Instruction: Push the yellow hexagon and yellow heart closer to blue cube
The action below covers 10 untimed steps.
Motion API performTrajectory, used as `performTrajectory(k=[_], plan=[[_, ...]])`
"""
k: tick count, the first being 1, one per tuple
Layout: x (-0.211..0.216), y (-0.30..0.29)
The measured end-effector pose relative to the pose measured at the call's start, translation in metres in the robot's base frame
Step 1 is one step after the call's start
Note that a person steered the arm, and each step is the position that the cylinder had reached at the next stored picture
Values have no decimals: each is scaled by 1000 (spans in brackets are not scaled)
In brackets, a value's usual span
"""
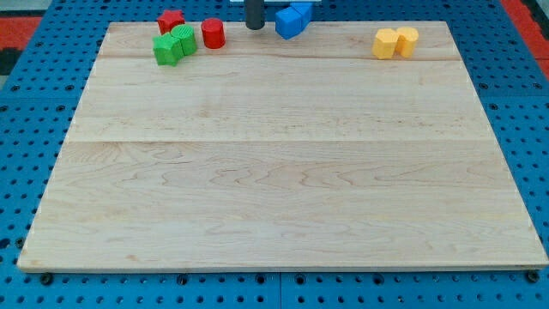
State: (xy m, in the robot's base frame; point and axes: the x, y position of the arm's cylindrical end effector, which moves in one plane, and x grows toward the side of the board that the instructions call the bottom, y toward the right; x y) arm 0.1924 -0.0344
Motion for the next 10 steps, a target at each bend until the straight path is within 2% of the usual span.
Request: performTrajectory(k=[1,2,3,4,5,7,8,9,10], plan=[[2,27],[61,86],[135,97],[135,182],[136,227],[136,234],[136,314],[103,350],[73,309]])
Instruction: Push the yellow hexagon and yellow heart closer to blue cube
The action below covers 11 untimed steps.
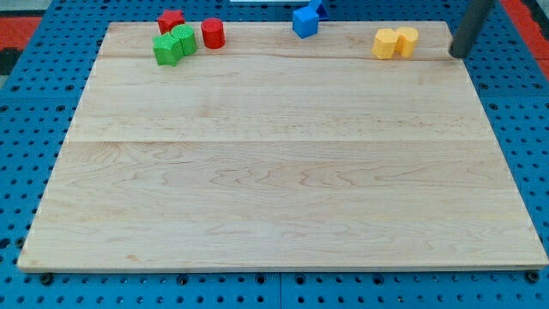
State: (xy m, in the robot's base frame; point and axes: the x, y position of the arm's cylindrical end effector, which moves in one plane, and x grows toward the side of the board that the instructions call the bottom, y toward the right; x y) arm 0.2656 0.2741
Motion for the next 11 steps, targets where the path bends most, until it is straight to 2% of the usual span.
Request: performTrajectory(k=[3,4,5,7,9,10,11], plan=[[-4,-9],[-1,-74],[2,-89],[27,-70],[30,-23],[-20,1],[-42,-74]])
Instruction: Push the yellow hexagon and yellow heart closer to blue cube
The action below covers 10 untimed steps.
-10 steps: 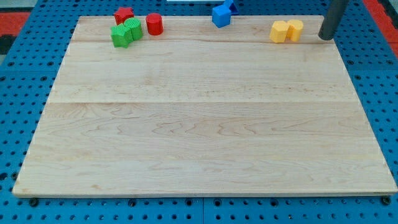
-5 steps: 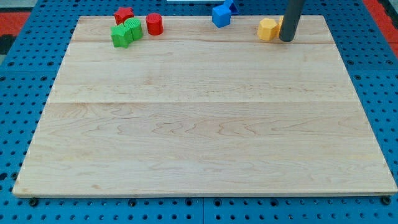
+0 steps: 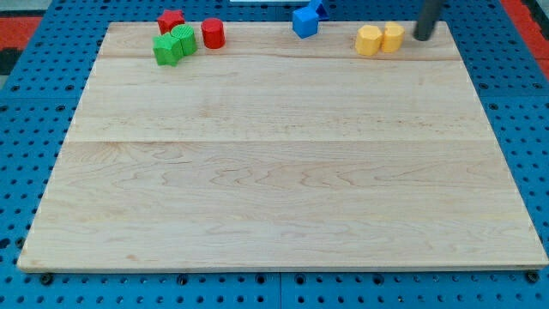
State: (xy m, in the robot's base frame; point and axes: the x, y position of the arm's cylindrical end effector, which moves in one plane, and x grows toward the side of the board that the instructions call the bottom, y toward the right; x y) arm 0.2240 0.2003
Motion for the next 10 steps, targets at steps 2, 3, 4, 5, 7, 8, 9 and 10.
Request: performTrajectory(k=[2,3,4,5,7,8,9,10], plan=[[13,-60],[30,-12],[40,-51],[58,-102],[23,-110],[30,-128],[61,-69],[29,-48]])
